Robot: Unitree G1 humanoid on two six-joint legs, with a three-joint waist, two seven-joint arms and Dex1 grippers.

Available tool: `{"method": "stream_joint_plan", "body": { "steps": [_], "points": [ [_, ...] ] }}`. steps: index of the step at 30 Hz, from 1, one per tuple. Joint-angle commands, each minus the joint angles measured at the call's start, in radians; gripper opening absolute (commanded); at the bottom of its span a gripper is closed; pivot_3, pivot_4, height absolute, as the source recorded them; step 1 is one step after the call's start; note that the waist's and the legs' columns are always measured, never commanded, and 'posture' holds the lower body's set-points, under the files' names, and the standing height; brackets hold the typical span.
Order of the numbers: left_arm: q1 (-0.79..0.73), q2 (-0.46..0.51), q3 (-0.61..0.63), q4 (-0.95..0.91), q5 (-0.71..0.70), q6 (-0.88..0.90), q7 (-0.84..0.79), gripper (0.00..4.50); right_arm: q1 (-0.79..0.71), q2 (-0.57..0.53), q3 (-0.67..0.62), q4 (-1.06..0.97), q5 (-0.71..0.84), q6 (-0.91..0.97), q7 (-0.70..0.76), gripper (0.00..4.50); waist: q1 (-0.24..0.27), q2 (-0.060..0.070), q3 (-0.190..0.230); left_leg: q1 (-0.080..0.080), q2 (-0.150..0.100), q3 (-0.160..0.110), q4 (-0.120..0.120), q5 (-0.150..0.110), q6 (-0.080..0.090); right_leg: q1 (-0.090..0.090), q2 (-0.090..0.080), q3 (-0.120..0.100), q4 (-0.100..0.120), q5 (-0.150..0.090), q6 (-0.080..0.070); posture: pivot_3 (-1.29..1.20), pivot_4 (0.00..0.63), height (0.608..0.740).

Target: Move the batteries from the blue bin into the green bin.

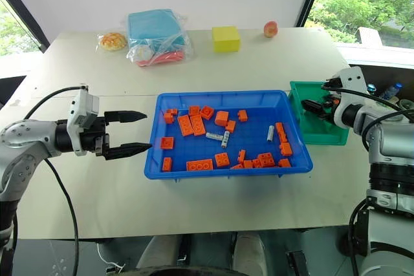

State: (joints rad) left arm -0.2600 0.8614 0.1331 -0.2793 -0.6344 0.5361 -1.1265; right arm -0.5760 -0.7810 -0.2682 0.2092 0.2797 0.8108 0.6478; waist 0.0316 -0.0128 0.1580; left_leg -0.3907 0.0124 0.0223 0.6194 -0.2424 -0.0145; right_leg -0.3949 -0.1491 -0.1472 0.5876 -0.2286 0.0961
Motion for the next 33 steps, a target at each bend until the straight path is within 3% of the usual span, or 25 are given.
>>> {"method": "stream_joint_plan", "body": {
  "steps": [1, 7, 11, 16, 29, 32, 33],
  "points": [
    [-0.01, 0.006, 0.016, -0.036, -0.012, 0.005, 0.006, 4.5, -0.051, 0.001, 0.044, -0.127, 0.067, -0.048, 0.109, 3.52, -0.003, 0.0, 0.0, 0.0, 0.0, 0.0, 0.0, 0.0, 0.0, 0.0, 0.0, 0.0, 0.0, 0.0, 0.0, 0.0, 0.15, 0.704],
    [-0.004, 0.008, 0.017, -0.053, -0.019, 0.013, 0.012, 4.5, -0.027, 0.066, 0.258, -0.309, 0.144, -0.005, 0.27, 3.52, -0.019, -0.003, -0.002, 0.0, 0.003, -0.001, 0.0, 0.0, 0.0, 0.0, 0.002, 0.0, 0.0, 0.0, -0.001, 0.0, 0.15, 0.704],
    [-0.007, 0.004, 0.011, -0.058, -0.013, 0.014, 0.018, 4.5, -0.022, 0.091, 0.467, -0.307, 0.064, -0.091, 0.358, 3.52, -0.018, -0.003, -0.002, 0.0, 0.003, 0.0, 0.0, -0.001, 0.0, -0.003, 0.001, 0.0, -0.001, -0.001, -0.002, 0.0, 0.15, 0.704],
    [0.001, 0.003, 0.017, -0.074, -0.009, 0.015, 0.034, 4.5, -0.079, 0.158, 0.653, -0.183, -0.093, -0.186, 0.345, 3.52, -0.019, -0.004, -0.002, 0.0, 0.003, 0.0, 0.0, -0.001, 0.001, -0.004, 0.001, 0.0, -0.002, 0.0, -0.002, 0.0, 0.15, 0.704],
    [0.051, 0.02, 0.07, -0.128, -0.039, 0.045, 0.066, 4.5, -0.135, 0.301, 0.691, 0.011, -0.191, -0.275, 0.347, 3.52, -0.02, -0.004, -0.002, 0.001, 0.003, 0.0, 0.0, -0.001, 0.001, -0.003, 0.001, -0.001, -0.001, 0.003, -0.002, 0.0, 0.15, 0.704],
    [0.049, 0.022, 0.075, -0.128, -0.041, 0.047, 0.068, 4.5, -0.129, 0.309, 0.684, 0.007, -0.192, -0.274, 0.351, 2.67, -0.019, -0.004, -0.002, 0.001, 0.003, 0.001, 0.0, -0.001, 0.001, -0.002, 0.002, -0.001, -0.001, 0.003, -0.002, 0.0, 0.15, 0.704],
    [0.048, 0.022, 0.075, -0.126, -0.041, 0.047, 0.068, 4.5, -0.125, 0.312, 0.681, -0.003, -0.186, -0.268, 0.356, 2.16, -0.019, -0.004, -0.002, 0.001, 0.003, 0.001, 0.0, -0.001, 0.001, -0.002, 0.001, -0.001, -0.001, 0.003, -0.002, 0.0, 0.15, 0.704]
  ]
}}
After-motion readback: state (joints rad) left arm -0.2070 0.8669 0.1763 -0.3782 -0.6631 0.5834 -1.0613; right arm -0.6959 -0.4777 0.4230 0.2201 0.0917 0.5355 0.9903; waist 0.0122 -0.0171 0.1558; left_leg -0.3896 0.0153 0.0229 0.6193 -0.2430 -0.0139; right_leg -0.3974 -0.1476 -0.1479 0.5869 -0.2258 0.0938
